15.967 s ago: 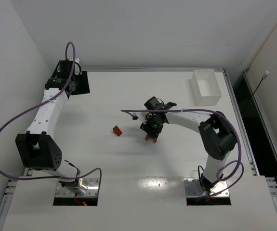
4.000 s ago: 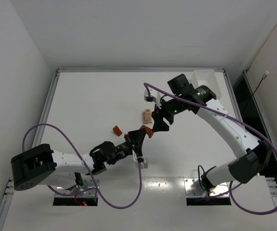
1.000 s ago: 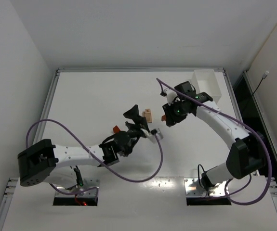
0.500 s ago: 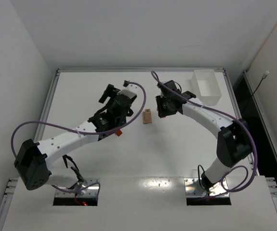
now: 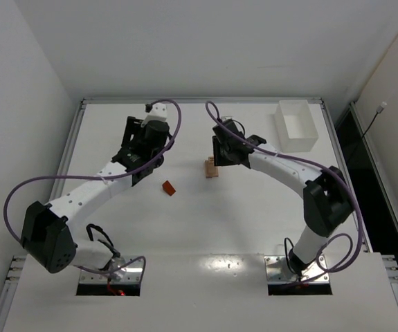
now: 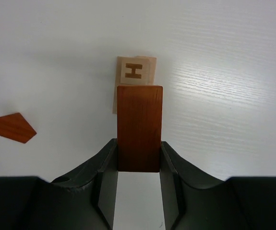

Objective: Build the wood block tower

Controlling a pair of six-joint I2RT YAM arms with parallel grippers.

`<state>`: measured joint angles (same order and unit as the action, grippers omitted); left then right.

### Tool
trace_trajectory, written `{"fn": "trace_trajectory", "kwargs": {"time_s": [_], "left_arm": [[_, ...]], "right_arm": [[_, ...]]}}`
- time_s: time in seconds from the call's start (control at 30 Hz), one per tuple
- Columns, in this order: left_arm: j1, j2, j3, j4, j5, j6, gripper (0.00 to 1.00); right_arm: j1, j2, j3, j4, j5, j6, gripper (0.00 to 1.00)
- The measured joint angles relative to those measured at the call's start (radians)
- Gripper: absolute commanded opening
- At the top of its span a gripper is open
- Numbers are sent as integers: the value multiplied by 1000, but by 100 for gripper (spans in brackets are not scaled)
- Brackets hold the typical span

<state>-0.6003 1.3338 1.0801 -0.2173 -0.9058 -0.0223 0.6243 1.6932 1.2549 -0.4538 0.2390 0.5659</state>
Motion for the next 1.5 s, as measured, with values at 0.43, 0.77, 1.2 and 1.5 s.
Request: {"fn": "trace_trajectory", "kwargs": {"time_s": [0.43, 0.77, 1.2, 1.5], "left_arm": [[67, 64, 61, -31, 19, -47, 65], [74, 92, 84, -40, 31, -69, 65], [93, 93, 84, -48, 31, -82, 64], [104, 105, 84, -51, 47, -84, 64]], "right_arm": [[-1, 158, 176, -58, 11, 87, 0], [1, 204, 195, -80, 16, 93, 0], [9, 254, 227, -102, 19, 94, 0], [9, 255, 227, -103, 19, 94, 0]]}}
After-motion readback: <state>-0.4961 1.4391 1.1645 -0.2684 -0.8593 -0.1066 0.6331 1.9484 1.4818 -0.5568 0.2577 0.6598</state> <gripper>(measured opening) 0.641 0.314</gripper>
